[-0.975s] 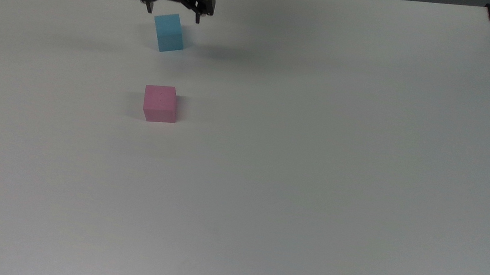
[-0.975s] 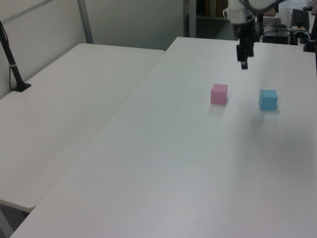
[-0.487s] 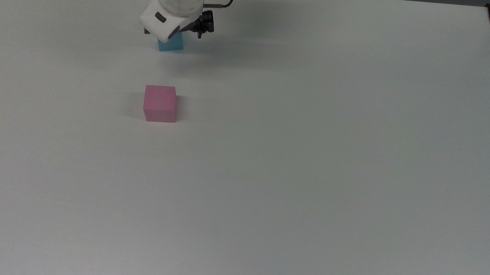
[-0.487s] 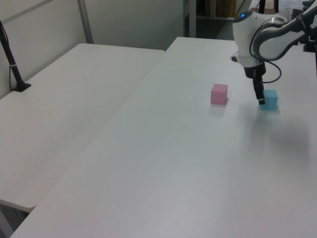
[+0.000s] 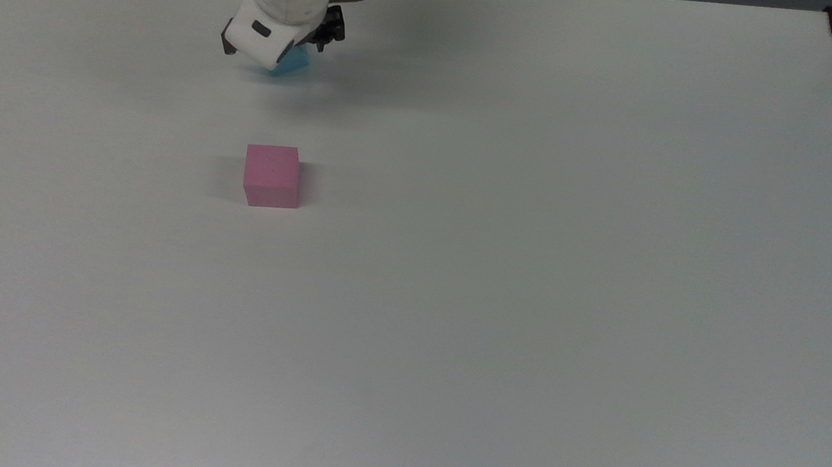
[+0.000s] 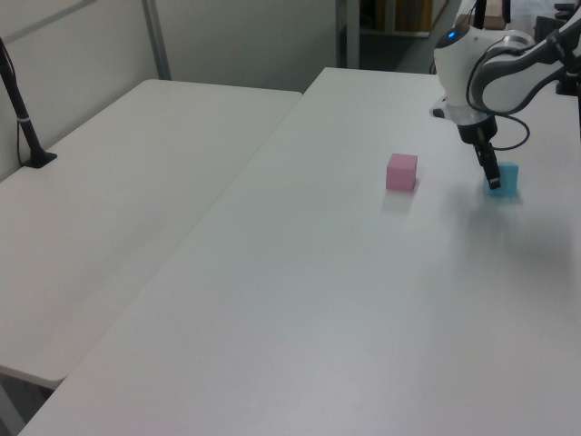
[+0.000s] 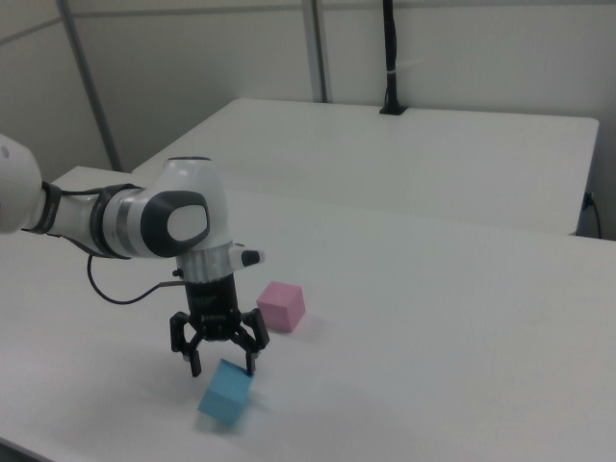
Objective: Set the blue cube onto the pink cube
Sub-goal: 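Close the gripper on the light-blue cube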
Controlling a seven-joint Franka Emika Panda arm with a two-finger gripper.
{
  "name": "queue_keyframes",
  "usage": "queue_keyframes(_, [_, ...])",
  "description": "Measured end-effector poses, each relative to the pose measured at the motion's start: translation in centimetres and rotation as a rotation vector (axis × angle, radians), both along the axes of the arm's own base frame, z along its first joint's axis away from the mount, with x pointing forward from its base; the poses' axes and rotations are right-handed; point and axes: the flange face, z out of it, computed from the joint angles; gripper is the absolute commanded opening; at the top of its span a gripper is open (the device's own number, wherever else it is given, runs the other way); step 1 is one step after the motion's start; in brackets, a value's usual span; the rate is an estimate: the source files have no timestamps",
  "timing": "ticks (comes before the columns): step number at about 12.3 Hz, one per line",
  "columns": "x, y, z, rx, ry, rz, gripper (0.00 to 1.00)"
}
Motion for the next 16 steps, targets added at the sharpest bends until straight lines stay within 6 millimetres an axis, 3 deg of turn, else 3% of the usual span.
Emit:
queue_keyframes(4, [1.6,-0.7,4.8,-0.013,-0.036,-0.015,1.0])
queue_keyframes(5, [1.7,-0.7,5.2,-0.012,-0.03,-0.008,1.0])
queue_keyframes(12, [-1.0,0.4,0.7,0.01,0.103,0.042,1.0])
queue_keyframes(13, [-1.0,0.5,0.4,0.012,0.097,0.048,0.96])
queue_keyframes(14, [-1.0,0.6,0.0,0.014,0.089,0.055,0.58])
queue_keyframes(15, [-1.0,0.8,-0.3,0.014,0.09,0.06,0.13])
queue_keyframes(16, [-0.9,1.0,-0.6,0.015,0.093,0.064,0.01])
